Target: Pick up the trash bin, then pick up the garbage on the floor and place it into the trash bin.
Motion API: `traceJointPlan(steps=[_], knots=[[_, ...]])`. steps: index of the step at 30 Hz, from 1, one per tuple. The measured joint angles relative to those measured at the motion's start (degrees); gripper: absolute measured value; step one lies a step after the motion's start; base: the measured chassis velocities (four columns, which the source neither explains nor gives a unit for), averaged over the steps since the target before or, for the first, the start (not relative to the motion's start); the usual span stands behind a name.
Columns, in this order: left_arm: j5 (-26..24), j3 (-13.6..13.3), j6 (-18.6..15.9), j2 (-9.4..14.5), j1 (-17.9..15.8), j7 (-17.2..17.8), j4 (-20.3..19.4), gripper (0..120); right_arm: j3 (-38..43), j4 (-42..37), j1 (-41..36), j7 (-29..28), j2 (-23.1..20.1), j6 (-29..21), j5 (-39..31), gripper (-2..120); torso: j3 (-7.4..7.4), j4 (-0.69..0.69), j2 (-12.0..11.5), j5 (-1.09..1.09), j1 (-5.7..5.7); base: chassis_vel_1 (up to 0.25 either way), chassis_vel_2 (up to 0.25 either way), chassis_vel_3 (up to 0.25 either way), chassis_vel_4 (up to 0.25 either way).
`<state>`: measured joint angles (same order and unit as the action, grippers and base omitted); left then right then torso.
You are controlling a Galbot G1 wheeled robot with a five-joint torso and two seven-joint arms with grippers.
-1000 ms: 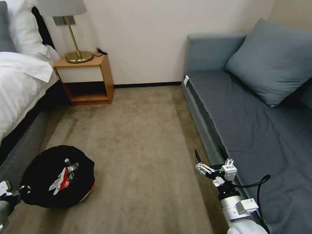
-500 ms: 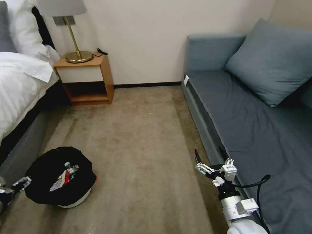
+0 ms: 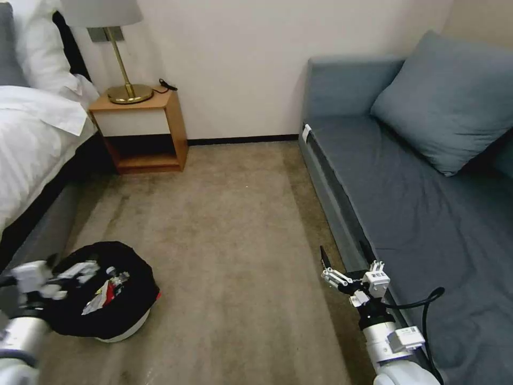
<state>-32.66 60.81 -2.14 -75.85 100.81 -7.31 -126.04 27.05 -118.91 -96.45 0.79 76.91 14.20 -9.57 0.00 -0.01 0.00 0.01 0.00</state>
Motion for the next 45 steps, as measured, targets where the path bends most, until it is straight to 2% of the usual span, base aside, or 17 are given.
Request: traceJointPlan(steps=[2, 3, 4, 8, 9, 14, 23, 45], knots=[[3.23, -0.61, 5.20, -1.23, 1.40, -0.78, -1.27, 100, 0.00, 0.00, 0.00, 0.00, 0.00, 0.00, 0.00, 100, 0.00, 0.00, 0.00, 0.00, 0.00, 0.000, 0.000, 0.000, 0.000], [6.34, -1.16, 9.84, -2.36, 2.73, -1.29, -1.76, 100, 0.00, 0.01, 0.00, 0.00, 0.00, 0.00, 0.00, 100, 0.00, 0.00, 0.00, 0.01, 0.00, 0.000, 0.000, 0.000, 0.000], [6.34, -1.16, 9.84, -2.36, 2.73, -1.29, -1.76, 100, 0.00, 0.01, 0.00, 0.00, 0.00, 0.00, 0.00, 100, 0.00, 0.00, 0.00, 0.01, 0.00, 0.000, 0.000, 0.000, 0.000], [11.52, -2.83, 15.54, -4.51, 5.09, -1.83, -1.12, 100, 0.00, 0.00, 0.00, 0.01, 0.00, 0.00, 0.00, 100, 0.00, 0.01, 0.00, 0.00, 0.00, 0.000, 0.000, 0.000, 0.000], [11.52, -2.83, 15.54, -4.51, 5.09, -1.83, -1.12, 100, 0.00, 0.00, 0.00, 0.01, 0.00, 0.00, 0.00, 100, 0.00, 0.01, 0.00, 0.00, 0.00, 0.000, 0.000, 0.000, 0.000], [17.25, -8.26, 18.95, -6.68, 7.41, -1.84, -0.35, 100, 0.00, 0.00, 0.00, 0.01, 0.00, 0.00, 0.00, 100, 0.00, 0.01, 0.00, -0.01, 0.00, 0.000, 0.000, 0.000, 0.000], [17.92, -11.46, 20.04, -7.33, 5.70, -0.98, 0.93, 100, 0.00, 0.01, 0.00, 0.01, 0.00, 0.00, 0.00, 100, 0.00, 0.00, 0.00, -0.01, 0.00, 0.000, 0.000, 0.000, 0.000], [17.43, -11.53, 19.74, -7.60, 4.95, -0.82, 1.32, 100, 0.00, 0.00, 0.00, 0.01, 0.00, 0.01, 0.00, 100, 0.00, 0.00, 0.00, -0.01, 0.00, 0.000, 0.000, 0.000, 0.000]])
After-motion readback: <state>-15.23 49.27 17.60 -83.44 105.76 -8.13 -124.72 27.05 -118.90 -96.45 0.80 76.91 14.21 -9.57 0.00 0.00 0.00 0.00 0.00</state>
